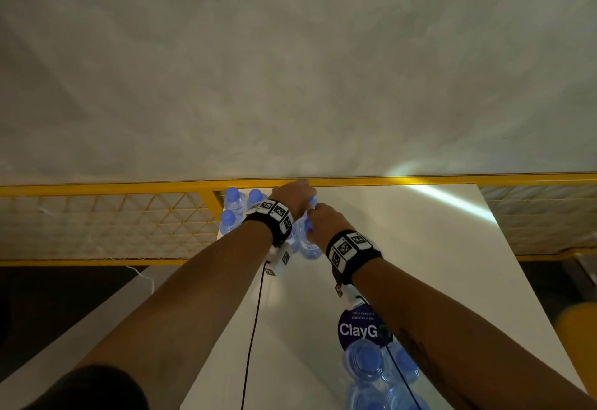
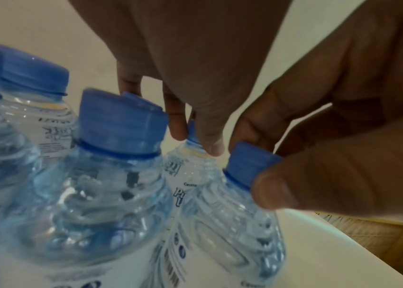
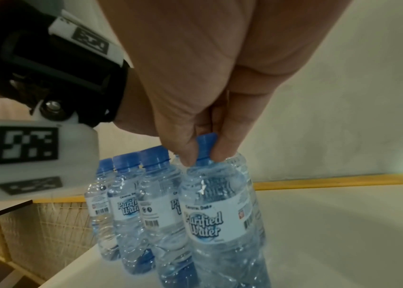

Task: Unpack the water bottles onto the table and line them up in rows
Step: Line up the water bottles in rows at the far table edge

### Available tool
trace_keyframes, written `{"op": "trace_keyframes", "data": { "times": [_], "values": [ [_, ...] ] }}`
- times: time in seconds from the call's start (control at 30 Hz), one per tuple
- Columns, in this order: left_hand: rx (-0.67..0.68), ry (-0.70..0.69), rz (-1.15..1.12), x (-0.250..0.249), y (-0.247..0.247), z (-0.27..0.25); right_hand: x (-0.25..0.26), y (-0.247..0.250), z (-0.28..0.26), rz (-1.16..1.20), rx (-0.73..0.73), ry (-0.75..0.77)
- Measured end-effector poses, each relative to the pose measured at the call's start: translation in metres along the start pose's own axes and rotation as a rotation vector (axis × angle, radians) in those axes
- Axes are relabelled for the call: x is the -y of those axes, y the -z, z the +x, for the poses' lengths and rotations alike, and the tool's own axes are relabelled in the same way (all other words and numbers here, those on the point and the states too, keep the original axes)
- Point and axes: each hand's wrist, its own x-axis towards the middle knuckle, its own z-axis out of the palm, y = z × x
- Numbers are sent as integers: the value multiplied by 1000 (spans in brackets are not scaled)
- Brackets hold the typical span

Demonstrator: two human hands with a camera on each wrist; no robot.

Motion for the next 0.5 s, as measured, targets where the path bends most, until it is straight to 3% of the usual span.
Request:
{"op": "trace_keyframes", "data": {
  "times": [0.33,0.5],
  "values": [
    [-22,-34,-47,3,4,1,0,5,19,-76,2,45],
    [-16,-1,-102,3,6,-10,2,9,17,-6,23,-8]
  ]
}}
